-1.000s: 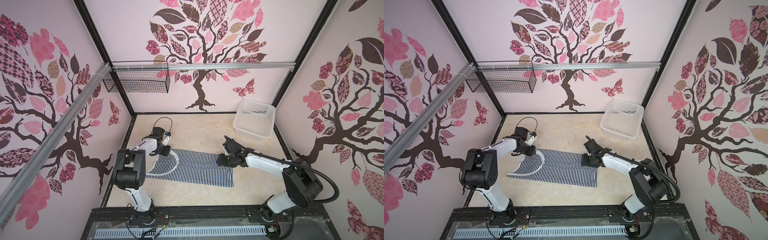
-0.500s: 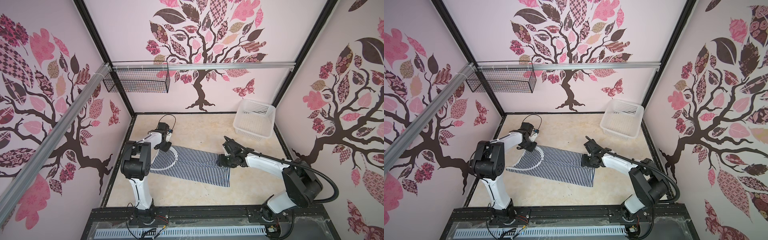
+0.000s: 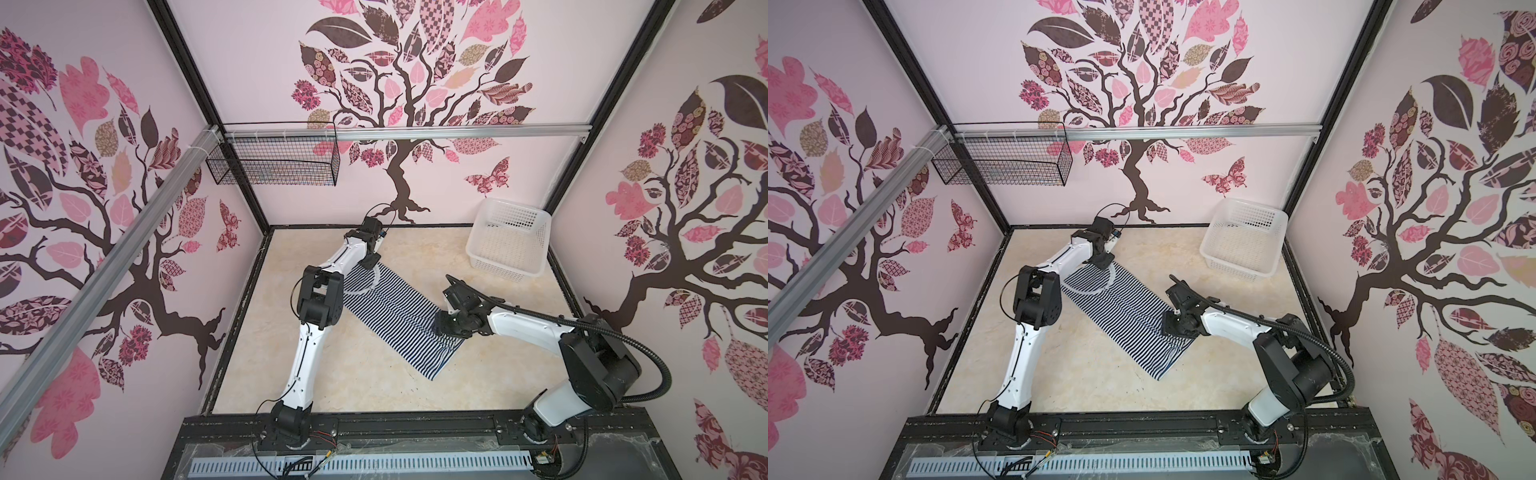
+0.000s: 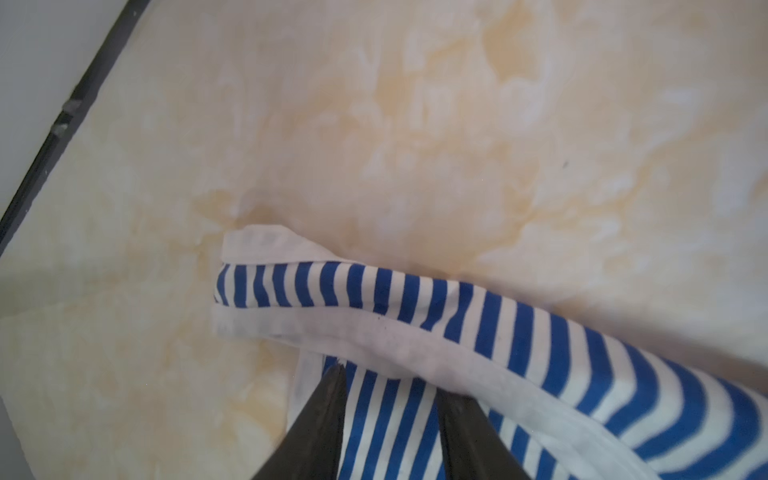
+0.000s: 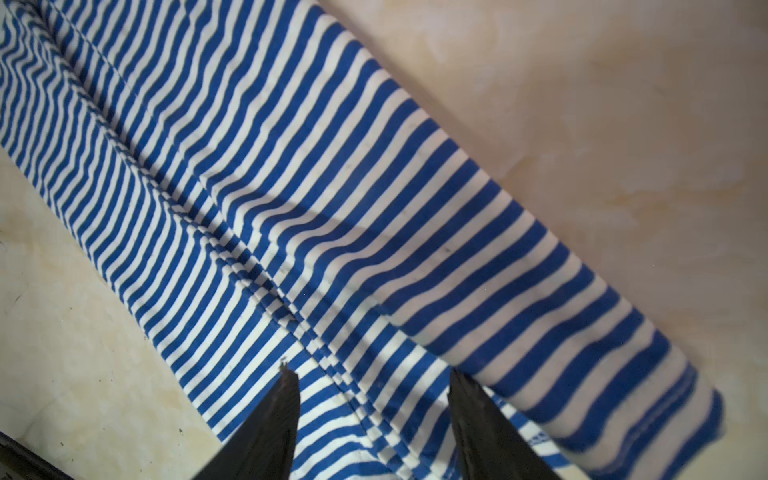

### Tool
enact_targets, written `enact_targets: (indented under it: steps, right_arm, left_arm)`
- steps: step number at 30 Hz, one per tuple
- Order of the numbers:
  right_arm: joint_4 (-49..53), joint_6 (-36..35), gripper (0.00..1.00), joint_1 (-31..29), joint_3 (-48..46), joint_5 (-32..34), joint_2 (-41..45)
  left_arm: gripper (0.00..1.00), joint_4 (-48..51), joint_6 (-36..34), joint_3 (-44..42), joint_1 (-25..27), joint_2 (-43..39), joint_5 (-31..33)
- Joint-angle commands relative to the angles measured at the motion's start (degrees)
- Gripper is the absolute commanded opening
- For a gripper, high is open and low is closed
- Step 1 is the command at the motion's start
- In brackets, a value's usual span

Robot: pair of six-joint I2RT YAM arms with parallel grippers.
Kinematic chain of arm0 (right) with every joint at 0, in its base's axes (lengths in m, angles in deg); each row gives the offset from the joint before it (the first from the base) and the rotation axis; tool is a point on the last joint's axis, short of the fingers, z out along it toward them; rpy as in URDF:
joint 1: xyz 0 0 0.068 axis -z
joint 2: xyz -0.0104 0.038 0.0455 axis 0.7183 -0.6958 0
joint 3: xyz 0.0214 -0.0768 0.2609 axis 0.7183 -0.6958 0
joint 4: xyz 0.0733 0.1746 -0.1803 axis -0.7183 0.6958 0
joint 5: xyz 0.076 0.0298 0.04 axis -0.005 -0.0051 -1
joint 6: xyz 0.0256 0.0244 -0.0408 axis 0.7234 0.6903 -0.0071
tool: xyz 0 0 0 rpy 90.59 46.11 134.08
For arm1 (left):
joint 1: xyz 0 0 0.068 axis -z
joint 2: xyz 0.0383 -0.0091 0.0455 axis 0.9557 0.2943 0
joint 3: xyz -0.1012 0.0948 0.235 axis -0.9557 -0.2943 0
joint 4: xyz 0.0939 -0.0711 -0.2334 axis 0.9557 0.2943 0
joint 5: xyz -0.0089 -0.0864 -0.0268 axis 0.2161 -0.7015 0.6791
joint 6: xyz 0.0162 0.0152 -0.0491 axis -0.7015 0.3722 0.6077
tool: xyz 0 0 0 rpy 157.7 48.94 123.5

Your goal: Fold and stack the tank tops

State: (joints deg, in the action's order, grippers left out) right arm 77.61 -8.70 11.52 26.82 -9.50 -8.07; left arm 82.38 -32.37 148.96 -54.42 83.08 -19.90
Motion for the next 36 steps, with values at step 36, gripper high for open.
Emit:
enact_targets:
  steps: [36]
  right_arm:
    - [-7.13,3.49,0.59,2.02,-3.93,1.53,-7.45]
  left_arm:
    - [0.40,-6.46,8.18,-49.65,1.32,-28.24,-17.32]
